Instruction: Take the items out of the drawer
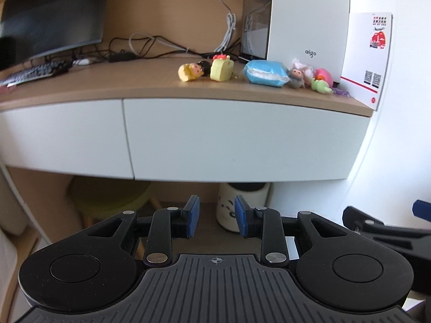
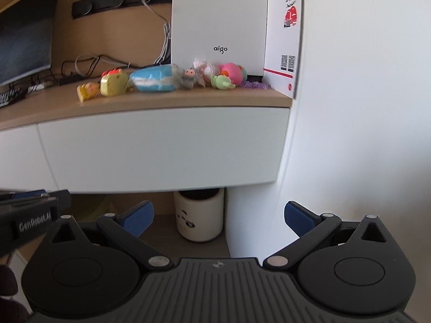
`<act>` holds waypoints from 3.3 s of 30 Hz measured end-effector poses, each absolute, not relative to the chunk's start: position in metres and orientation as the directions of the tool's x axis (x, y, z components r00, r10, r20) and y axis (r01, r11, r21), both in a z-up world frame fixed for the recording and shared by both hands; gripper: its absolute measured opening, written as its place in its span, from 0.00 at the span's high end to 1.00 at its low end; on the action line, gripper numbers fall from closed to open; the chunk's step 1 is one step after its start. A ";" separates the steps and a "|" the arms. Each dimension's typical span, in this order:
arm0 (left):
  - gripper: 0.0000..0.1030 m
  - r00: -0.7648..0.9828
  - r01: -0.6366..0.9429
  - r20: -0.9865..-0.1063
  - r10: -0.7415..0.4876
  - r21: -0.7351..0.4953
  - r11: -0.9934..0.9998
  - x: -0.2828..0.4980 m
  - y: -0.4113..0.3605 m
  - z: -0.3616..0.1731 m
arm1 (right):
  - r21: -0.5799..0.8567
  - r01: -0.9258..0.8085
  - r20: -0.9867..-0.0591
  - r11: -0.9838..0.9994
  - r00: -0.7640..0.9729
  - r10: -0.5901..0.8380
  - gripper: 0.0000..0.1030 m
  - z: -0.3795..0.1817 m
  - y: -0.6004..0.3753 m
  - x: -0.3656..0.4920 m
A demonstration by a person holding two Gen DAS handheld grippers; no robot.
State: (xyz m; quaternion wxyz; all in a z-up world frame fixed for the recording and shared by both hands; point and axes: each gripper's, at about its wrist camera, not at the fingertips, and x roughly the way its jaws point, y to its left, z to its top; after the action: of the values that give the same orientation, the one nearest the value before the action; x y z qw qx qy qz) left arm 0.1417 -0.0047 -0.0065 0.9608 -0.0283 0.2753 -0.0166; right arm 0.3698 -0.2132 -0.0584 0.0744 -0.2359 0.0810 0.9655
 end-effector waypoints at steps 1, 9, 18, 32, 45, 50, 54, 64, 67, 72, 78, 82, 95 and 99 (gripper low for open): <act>0.69 0.846 0.009 -0.531 -0.048 -0.075 0.997 0.135 -0.005 -0.007 | 0.111 -0.179 -0.469 -0.978 -0.876 0.107 0.00 -0.059 -0.213 0.376; 0.69 0.866 0.002 -0.500 -0.023 -0.043 0.999 0.064 -0.020 -0.012 | 0.156 -0.166 -0.453 -0.974 -0.888 0.079 0.00 -0.069 -0.197 0.433; 0.69 0.873 -0.020 -0.487 0.004 -0.028 0.999 0.021 -0.041 -0.021 | 0.105 -0.127 -0.448 -0.986 -0.892 0.067 0.00 -0.083 -0.186 0.472; 0.69 0.900 -0.008 -0.435 0.009 0.004 1.000 0.004 -0.061 -0.008 | 0.160 -0.127 -0.407 -0.979 -0.912 0.051 0.00 -0.082 -0.178 0.489; 0.69 0.900 -0.016 -0.437 0.011 -0.009 1.000 0.000 -0.058 -0.012 | 0.145 -0.143 -0.396 -0.979 -0.915 0.075 0.00 -0.080 -0.176 0.490; 0.69 0.898 -0.019 -0.439 0.012 -0.011 1.000 0.002 -0.059 -0.013 | 0.139 -0.150 -0.399 -0.979 -0.913 0.083 0.00 -0.082 -0.175 0.489; 0.69 0.898 -0.015 -0.439 0.009 -0.012 1.000 0.002 -0.061 -0.013 | 0.142 -0.154 -0.403 -0.978 -0.911 0.084 0.00 -0.082 -0.174 0.489; 0.69 0.899 -0.015 -0.439 0.007 -0.013 1.000 0.003 -0.063 -0.012 | 0.149 -0.159 -0.406 -0.976 -0.910 0.086 0.00 -0.082 -0.173 0.489; 0.69 0.899 -0.018 -0.439 0.009 -0.016 1.000 0.004 -0.062 -0.012 | 0.149 -0.160 -0.407 -0.976 -0.909 0.087 0.00 -0.082 -0.173 0.489; 0.69 0.897 -0.022 -0.442 0.012 -0.018 1.000 0.004 -0.062 -0.013 | 0.149 -0.159 -0.408 -0.976 -0.909 0.085 0.00 -0.082 -0.174 0.489; 0.69 0.896 -0.026 -0.443 0.014 -0.020 0.999 0.003 -0.062 -0.014 | 0.149 -0.160 -0.412 -0.976 -0.907 0.086 0.00 -0.084 -0.176 0.491; 0.69 0.896 -0.027 -0.444 0.015 -0.020 0.999 0.003 -0.062 -0.014 | 0.153 -0.166 -0.418 -0.974 -0.904 0.088 0.00 -0.085 -0.175 0.490; 0.69 0.894 -0.024 -0.449 0.012 -0.022 0.999 0.001 -0.060 -0.016 | 0.155 -0.169 -0.423 -0.973 -0.902 0.089 0.00 -0.086 -0.176 0.491; 0.69 0.893 -0.024 -0.449 0.012 -0.022 0.999 0.002 -0.061 -0.017 | 0.155 -0.172 -0.426 -0.973 -0.900 0.091 0.00 -0.087 -0.176 0.492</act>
State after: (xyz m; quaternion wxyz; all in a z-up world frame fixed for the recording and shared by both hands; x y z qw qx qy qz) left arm 0.0018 -0.0605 -0.0170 0.9729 -0.0137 0.2306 0.0092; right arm 0.4917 -0.1757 -0.0869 0.0679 -0.2127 0.0949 0.9701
